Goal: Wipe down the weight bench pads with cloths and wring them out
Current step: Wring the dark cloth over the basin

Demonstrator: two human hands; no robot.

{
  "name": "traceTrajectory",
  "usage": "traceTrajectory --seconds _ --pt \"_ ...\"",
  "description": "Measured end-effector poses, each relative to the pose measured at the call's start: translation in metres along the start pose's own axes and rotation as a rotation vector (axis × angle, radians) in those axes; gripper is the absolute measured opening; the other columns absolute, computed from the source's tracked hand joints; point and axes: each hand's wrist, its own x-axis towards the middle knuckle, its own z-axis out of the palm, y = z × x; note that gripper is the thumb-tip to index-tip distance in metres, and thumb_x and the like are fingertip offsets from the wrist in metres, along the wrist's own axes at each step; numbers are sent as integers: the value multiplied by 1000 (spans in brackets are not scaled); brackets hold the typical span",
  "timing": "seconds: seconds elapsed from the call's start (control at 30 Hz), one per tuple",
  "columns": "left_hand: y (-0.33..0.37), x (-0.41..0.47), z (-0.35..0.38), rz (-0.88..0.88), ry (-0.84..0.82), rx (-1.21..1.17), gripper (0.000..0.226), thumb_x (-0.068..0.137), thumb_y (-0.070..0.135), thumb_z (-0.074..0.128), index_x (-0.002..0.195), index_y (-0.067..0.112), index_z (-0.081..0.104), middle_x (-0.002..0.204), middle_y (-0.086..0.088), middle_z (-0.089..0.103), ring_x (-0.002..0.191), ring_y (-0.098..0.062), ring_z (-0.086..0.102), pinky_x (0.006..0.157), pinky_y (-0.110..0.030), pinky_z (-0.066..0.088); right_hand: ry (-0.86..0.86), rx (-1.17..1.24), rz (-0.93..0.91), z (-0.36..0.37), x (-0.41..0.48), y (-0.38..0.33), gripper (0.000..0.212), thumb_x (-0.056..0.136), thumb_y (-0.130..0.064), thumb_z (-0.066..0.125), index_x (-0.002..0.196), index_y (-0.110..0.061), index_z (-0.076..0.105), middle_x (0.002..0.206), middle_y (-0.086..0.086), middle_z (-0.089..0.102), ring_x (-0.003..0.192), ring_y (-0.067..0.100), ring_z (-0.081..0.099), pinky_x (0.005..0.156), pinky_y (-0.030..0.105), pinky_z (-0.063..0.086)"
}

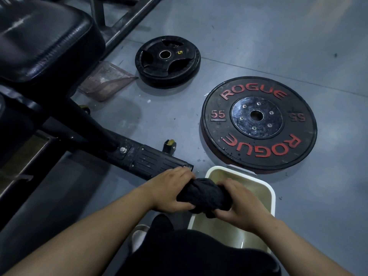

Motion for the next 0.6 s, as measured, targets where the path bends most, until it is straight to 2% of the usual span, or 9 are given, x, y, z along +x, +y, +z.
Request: traceTrajectory --seconds 0.07,0.13,0.23,0.3,0.4,0.5,0.6 --pt "2 2 -2 52 60 20 55 83 54 63 121 17 49 113 2 52 98 -12 46 90 -35 46 34 -21 -6 -5 -2 2 55 63 -59 74 105 -28 56 88 -22 45 78 2 41 64 14 29" --pt "3 2 -1 71 68 39 54 84 54 61 122 17 49 115 1 52 100 -13 47 90 -35 45 38 -36 4 -5 -3 4 57 62 -60 72 107 -28 55 90 -19 47 80 4 42 65 15 31" --pt "2 1 5 47 47 70 70 81 65 59 131 19 44 128 1 48 113 -14 46 100 -34 41 -13 -42 28 3 -6 4 70 66 -67 67 122 -29 51 102 -14 49 92 7 47 80 25 43" --pt "1 -2 8 9 23 67 84 77 72 58 139 20 38 137 1 42 124 -14 40 108 -34 33 -18 -31 22 9 -7 2 80 67 -70 66 131 -26 47 111 -12 47 101 8 47 91 28 44" --pt "1 -8 8 -57 16 41 95 75 77 57 146 21 32 148 1 35 137 -14 30 117 -34 21 32 18 4 12 -9 -2 93 67 -71 69 141 -20 40 127 -10 43 116 6 44 102 22 37" --pt "0 -13 5 -92 21 41 94 77 79 52 149 23 29 151 2 34 139 -15 30 119 -34 15 88 76 6 12 -8 -8 99 69 -72 69 145 -18 37 136 -10 39 127 2 35 107 15 25" --pt "-5 -19 6 -130 -10 48 93 80 80 45 151 23 27 154 1 33 143 -16 28 121 -36 10 109 108 4 11 -4 -14 95 70 -72 69 144 -20 38 138 -10 40 130 3 35 106 15 26"
